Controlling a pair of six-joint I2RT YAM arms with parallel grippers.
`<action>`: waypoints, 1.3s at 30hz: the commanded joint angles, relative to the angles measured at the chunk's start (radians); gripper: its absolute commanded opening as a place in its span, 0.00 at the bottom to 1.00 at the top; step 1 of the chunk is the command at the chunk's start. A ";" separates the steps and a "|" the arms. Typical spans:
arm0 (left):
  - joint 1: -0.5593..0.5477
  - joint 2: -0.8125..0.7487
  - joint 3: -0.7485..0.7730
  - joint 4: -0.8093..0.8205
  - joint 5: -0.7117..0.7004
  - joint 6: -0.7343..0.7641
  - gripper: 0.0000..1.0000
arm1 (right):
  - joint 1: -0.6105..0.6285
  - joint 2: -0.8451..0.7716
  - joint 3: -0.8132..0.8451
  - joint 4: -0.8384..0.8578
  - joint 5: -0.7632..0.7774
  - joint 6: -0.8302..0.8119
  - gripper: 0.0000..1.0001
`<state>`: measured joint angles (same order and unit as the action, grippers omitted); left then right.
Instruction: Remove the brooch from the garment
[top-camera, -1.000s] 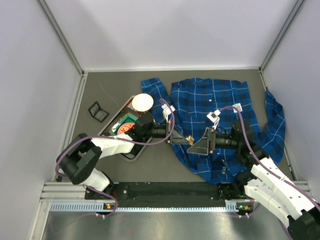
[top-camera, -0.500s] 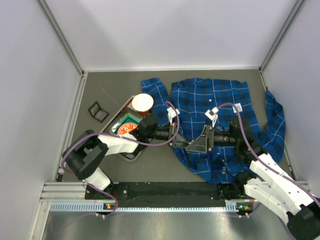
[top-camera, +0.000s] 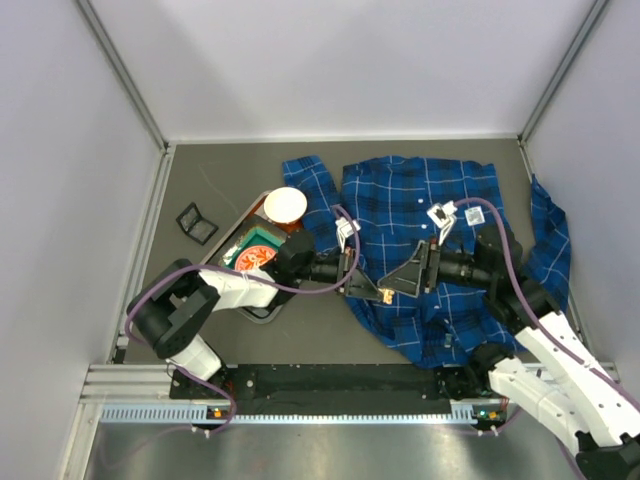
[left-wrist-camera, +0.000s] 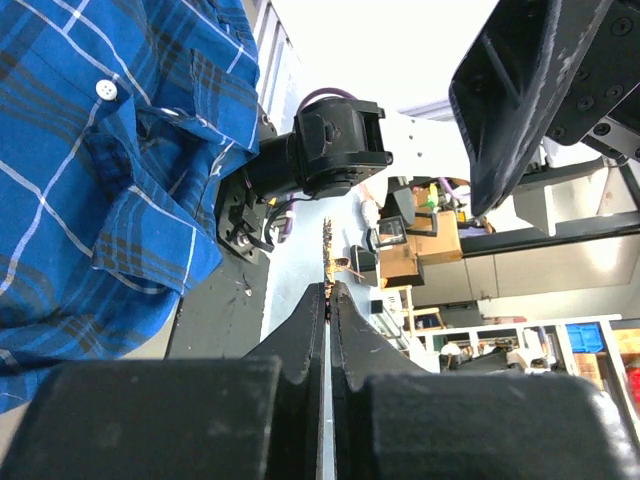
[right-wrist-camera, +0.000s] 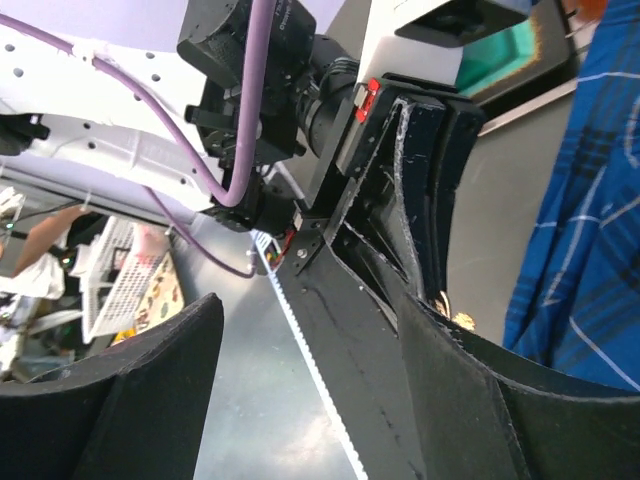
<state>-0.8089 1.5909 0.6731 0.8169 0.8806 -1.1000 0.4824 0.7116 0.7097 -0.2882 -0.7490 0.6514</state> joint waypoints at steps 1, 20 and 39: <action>-0.003 -0.028 -0.033 0.126 0.029 -0.054 0.00 | 0.010 -0.041 0.021 -0.150 0.120 -0.079 0.70; -0.004 -0.095 -0.024 0.130 0.032 -0.064 0.00 | -0.016 -0.072 -0.153 -0.010 0.001 -0.012 0.41; -0.004 -0.114 -0.014 0.102 0.018 -0.060 0.00 | -0.016 -0.089 -0.214 0.110 0.022 0.080 0.29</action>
<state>-0.8089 1.5158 0.6319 0.8711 0.8978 -1.1614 0.4690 0.6239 0.4927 -0.2325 -0.7345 0.7170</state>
